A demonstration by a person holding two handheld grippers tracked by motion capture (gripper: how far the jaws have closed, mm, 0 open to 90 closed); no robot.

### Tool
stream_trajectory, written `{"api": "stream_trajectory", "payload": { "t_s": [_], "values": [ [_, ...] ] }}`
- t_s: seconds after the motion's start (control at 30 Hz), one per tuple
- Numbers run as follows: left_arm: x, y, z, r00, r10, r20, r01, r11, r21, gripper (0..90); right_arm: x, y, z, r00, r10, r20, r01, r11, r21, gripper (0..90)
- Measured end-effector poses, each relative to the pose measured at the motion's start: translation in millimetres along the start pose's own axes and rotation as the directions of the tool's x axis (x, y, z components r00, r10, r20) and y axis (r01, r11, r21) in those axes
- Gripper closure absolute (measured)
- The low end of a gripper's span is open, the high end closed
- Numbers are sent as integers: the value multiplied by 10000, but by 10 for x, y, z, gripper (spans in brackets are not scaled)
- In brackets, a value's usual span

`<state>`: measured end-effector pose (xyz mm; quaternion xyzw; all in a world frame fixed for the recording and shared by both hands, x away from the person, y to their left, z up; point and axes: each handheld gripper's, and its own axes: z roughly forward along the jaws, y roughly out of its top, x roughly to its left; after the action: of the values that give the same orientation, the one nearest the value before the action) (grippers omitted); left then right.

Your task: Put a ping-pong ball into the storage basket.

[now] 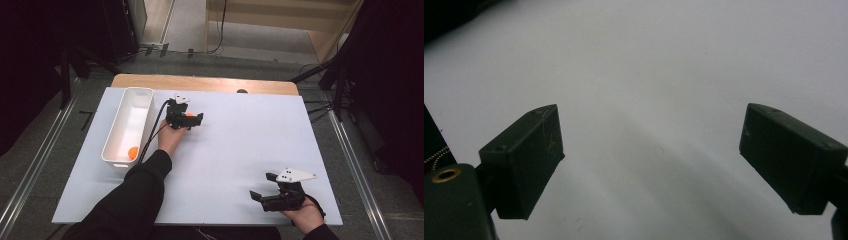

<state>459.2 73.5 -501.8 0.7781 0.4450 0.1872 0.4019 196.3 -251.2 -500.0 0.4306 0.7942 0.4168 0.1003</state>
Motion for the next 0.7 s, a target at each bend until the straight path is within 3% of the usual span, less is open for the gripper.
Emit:
{"api": "stream_trajectory", "payload": {
  "t_s": [0.43, 0.7],
  "values": [
    [13, -59, 45, 10000, -8, -67, 10, 9993, 375, 155, 1, 0, 0, 10000, -2, 15, 2, 10000, 10, 91],
    [-13, -58, 79, 9992, 189, -366, -153, 9952, 962, 161, 1, 0, 0, 10000, -12, 25, 12, 10000, 12, 91]
  ]
}}
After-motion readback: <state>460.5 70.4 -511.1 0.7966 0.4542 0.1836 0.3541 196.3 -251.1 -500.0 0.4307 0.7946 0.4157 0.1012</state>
